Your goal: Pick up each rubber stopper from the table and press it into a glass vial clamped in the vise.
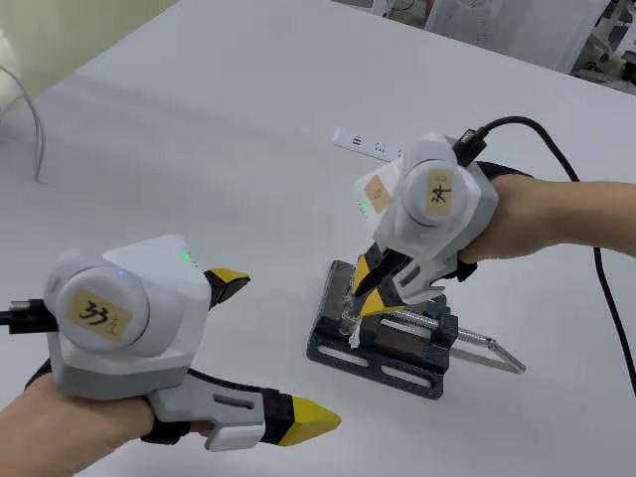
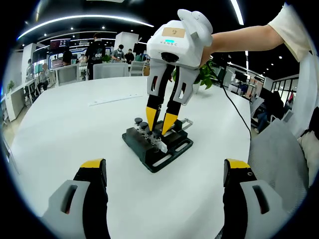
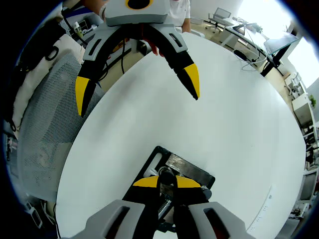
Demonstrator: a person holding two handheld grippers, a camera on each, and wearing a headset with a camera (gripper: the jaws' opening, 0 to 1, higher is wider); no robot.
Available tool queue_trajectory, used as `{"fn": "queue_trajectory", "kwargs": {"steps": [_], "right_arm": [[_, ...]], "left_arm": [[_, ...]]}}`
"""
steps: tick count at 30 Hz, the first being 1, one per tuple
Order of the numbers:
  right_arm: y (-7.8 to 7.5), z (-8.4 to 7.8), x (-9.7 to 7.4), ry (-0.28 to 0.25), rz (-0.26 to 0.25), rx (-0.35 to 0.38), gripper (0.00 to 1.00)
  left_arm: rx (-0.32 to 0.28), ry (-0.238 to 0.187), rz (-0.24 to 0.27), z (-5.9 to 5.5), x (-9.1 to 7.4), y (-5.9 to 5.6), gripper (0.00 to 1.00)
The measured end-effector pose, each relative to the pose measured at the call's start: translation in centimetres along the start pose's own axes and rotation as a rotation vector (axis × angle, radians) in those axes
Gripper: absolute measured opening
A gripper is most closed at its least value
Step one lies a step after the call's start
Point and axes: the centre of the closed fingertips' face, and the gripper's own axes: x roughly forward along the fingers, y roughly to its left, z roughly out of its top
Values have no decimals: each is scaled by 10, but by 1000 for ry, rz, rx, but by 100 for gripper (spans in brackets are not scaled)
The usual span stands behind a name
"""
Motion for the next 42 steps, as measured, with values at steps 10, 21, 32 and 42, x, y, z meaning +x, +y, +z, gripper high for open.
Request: {"fn": "queue_trajectory", "kwargs": {"steps": [10, 21, 32, 42], "right_arm": [[4, 1, 0, 24, 14, -21, 4], [0, 4, 2, 83, 39, 44, 4], [4, 3, 1, 112, 55, 122, 4], [3, 2, 2, 111, 43, 216, 3]], "left_arm": [[-11, 1, -11, -1, 0, -6, 96], [-21, -5, -19, -2, 1, -7, 96], [-33, -18, -16, -2, -2, -5, 95], [-40, -21, -11, -3, -2, -6, 95]]}}
